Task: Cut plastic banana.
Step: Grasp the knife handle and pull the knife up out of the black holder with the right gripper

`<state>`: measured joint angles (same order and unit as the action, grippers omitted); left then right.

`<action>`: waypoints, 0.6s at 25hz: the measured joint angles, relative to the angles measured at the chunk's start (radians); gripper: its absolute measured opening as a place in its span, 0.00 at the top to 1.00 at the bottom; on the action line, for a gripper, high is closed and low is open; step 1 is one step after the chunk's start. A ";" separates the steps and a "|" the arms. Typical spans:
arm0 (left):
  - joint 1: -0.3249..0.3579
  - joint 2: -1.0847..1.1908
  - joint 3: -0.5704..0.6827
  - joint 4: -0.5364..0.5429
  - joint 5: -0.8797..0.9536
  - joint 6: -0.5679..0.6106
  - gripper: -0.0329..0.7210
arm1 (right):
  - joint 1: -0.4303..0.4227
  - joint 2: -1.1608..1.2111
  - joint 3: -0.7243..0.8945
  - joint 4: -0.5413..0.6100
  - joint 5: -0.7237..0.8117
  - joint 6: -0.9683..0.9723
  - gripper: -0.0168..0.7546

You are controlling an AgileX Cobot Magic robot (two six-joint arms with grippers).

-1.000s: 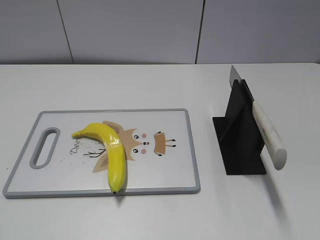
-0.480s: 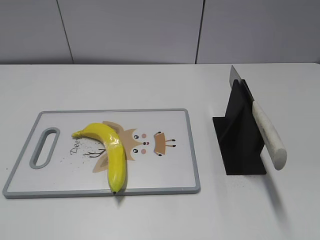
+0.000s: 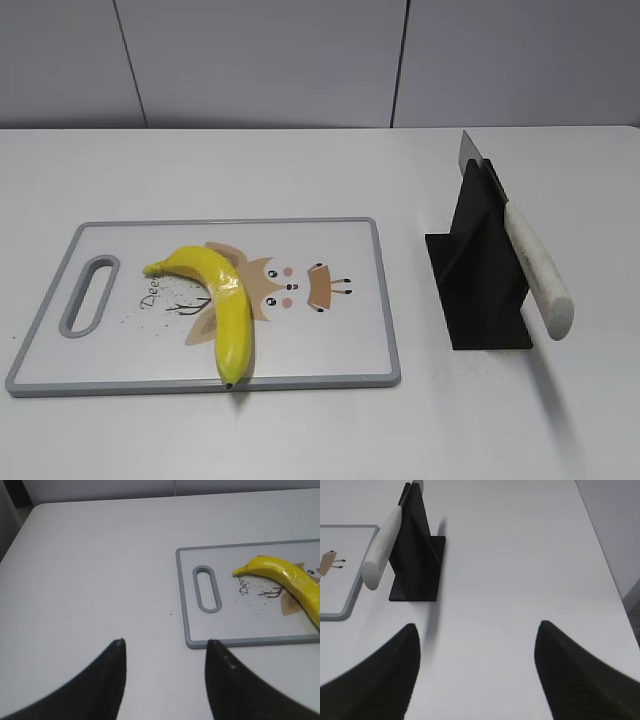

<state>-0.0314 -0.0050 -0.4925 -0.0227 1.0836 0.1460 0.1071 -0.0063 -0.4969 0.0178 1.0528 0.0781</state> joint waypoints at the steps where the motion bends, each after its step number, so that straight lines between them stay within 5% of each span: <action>1: 0.000 0.000 0.000 0.000 0.000 0.000 0.30 | 0.000 0.000 0.000 0.000 0.000 0.000 0.24; 15: 0.000 0.000 0.000 0.000 0.000 0.000 0.31 | 0.000 0.028 -0.011 -0.007 0.014 0.000 0.29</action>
<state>-0.0314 -0.0050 -0.4925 -0.0227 1.0836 0.1460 0.1071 0.0218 -0.5080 0.0106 1.0668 0.0781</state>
